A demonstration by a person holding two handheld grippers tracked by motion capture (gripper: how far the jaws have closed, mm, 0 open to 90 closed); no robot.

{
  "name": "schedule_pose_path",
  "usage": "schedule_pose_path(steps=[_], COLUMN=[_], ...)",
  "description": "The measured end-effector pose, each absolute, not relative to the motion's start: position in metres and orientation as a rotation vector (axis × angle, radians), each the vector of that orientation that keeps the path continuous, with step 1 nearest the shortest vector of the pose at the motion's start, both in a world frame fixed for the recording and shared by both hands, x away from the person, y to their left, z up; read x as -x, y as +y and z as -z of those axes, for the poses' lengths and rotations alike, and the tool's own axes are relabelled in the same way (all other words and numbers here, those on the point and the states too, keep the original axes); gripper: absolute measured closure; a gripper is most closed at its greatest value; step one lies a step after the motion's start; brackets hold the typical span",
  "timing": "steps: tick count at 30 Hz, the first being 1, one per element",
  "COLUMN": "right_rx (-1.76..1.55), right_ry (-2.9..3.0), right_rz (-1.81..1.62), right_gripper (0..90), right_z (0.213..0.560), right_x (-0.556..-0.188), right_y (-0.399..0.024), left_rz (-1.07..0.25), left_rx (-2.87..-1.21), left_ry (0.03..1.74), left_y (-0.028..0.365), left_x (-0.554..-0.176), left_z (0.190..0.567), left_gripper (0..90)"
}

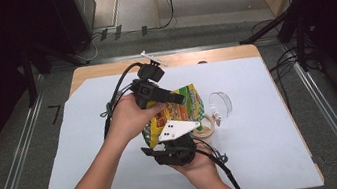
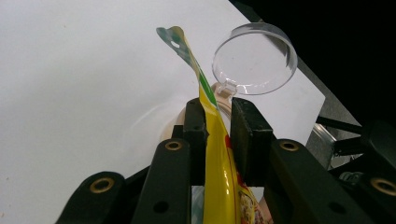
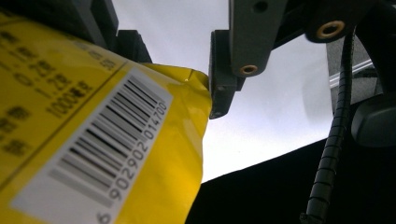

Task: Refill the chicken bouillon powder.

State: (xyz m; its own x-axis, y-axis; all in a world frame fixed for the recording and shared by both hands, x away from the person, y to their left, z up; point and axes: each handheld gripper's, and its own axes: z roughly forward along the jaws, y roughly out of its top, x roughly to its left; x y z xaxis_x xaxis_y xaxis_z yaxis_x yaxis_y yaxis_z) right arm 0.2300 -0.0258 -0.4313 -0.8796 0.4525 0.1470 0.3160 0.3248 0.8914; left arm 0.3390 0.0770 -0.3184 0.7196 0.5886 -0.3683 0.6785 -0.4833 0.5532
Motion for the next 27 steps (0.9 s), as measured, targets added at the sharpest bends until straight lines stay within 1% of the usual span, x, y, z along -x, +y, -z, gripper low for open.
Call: schedule_pose_path(steps=[5, 17, 21, 23, 27], right_rx=[-0.699, -0.66, -0.662, -0.659, -0.673], right_ry=[2.447, 2.488, 2.492, 2.48, 2.475], right_rz=[-1.593, -1.584, -1.585, -1.603, -1.617], right_gripper=[60.5, 58.4, 60.0, 63.4, 63.5], right_z=[0.437, 0.449, 0.45, 0.448, 0.44], right_x=[-0.226, -0.223, -0.223, -0.223, -0.225], right_y=[-0.023, -0.017, -0.017, -0.018, -0.019], left_rz=[0.176, 0.213, 0.229, 0.228, 0.202], left_rx=[-2.256, -2.274, -2.254, -2.249, -2.247], left_ry=[0.927, 0.893, 0.907, 0.907, 0.914], left_y=[0.081, 0.089, 0.092, 0.092, 0.09], left_x=[-0.337, -0.333, -0.333, -0.333, -0.334], left_z=[0.323, 0.33, 0.331, 0.33, 0.322], left_gripper=[77.0, 79.8, 80.7, 80.4, 79.9])
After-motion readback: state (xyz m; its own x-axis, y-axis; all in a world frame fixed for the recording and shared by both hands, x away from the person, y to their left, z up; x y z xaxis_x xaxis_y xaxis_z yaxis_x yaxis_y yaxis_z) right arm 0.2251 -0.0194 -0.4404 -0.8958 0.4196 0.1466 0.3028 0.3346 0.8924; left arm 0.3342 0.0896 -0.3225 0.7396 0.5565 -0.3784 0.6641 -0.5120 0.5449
